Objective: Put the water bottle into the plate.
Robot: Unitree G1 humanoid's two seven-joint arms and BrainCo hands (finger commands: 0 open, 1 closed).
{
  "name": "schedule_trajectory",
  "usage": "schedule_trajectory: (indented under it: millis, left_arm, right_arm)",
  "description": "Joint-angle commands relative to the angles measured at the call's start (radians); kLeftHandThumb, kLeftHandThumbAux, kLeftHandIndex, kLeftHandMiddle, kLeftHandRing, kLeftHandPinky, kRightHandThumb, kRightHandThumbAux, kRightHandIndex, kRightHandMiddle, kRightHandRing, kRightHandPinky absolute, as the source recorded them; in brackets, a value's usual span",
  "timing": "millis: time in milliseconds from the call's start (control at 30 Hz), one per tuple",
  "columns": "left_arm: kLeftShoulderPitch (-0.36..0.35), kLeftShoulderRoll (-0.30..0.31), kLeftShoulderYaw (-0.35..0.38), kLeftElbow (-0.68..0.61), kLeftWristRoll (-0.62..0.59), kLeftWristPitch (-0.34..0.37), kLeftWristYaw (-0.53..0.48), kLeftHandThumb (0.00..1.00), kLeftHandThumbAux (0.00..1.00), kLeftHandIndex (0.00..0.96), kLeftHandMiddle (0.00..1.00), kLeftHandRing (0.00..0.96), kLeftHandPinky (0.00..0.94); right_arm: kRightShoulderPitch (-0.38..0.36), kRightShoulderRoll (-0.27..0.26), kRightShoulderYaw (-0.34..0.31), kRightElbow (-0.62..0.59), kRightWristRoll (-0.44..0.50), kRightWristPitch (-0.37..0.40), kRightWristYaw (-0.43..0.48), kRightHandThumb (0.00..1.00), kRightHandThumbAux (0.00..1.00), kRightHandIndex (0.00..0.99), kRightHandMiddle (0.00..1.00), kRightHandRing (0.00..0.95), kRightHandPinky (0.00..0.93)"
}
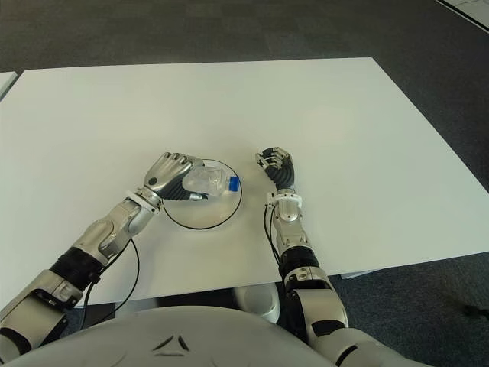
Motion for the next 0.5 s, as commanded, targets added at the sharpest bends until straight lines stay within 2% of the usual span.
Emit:
schedule_trajectory:
  millis: [33,233,400,500]
  left_arm:
    - [-0.031,-0.006,-0.016,0.037,0.023,-0.004,0.046,0.851,0.668,0.398,0.546,0.865,0.871]
    - [-0.050,-0.005,-0.031,0.080,0.036,0.001,0.039,0.851,0.668,0.398,0.545,0.855,0.843]
    - [-0.055,-0.012,-0.033,0.101,0.022,0.014,0.037,0.854,0.664,0.410,0.559,0.779,0.758]
    - [-0.054,-0.017,-0.028,0.105,-0.008,0.011,-0.001,0.852,0.663,0.407,0.569,0.740,0.704]
  right_arm:
    - [0.006,0.001,0.002,-0.002,-0.003,0.025,-0.003,0.710,0.729,0.431,0.520,0.530,0.553]
    - [0.006,0.001,0.002,-0.003,-0.003,0.025,-0.005,0.711,0.730,0.431,0.519,0.526,0.544]
    - [0.006,0.000,0.002,-0.002,-0.001,0.022,-0.003,0.711,0.730,0.431,0.513,0.520,0.538]
    - [0.007,-0.001,0.003,-0.003,-0.002,0.021,-0.002,0.710,0.731,0.430,0.511,0.518,0.539]
